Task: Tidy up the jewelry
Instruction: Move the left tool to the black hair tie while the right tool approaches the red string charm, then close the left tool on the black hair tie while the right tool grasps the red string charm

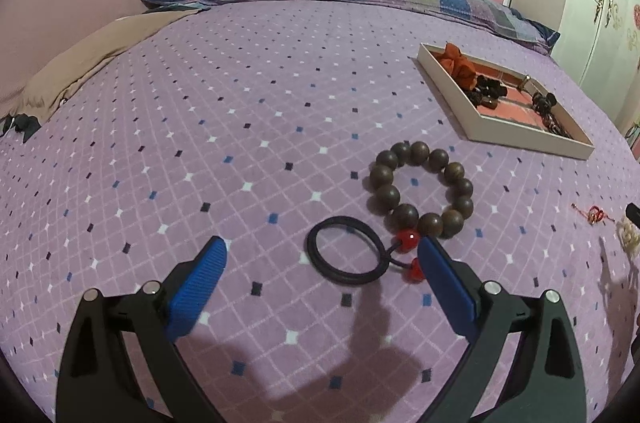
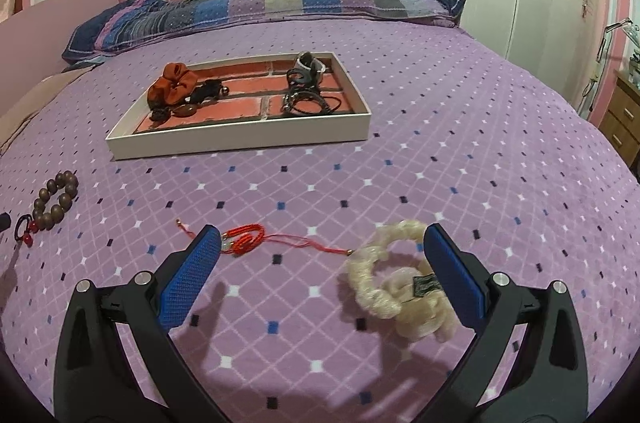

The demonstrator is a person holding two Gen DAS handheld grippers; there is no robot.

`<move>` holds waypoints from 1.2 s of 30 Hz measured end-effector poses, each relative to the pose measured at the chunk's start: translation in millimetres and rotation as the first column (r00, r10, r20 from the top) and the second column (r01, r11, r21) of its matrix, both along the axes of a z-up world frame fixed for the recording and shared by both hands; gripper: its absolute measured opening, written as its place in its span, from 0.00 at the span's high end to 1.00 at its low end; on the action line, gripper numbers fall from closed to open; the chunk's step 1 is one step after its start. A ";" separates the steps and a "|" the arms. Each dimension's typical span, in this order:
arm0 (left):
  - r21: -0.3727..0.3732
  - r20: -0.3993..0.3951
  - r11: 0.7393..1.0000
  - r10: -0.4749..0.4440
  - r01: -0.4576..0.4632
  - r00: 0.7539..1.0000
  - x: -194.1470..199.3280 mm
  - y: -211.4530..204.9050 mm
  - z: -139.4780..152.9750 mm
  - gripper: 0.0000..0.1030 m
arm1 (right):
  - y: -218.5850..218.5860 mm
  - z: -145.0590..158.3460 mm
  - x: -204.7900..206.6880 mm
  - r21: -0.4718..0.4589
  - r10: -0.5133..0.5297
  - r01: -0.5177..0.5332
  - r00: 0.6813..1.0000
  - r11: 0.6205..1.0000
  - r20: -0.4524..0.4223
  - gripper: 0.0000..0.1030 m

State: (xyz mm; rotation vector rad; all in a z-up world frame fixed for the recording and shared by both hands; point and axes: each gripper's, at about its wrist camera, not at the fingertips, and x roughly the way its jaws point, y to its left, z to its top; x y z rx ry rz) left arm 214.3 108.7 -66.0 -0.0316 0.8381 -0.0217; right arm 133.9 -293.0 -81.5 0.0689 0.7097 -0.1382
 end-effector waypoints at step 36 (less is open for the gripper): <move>-0.003 -0.006 0.998 -0.067 0.067 0.998 22.9 -3.5 -27.8 0.71 | 47.3 -41.8 47.4 -0.007 0.116 -0.118 0.985 0.993 -0.124 0.44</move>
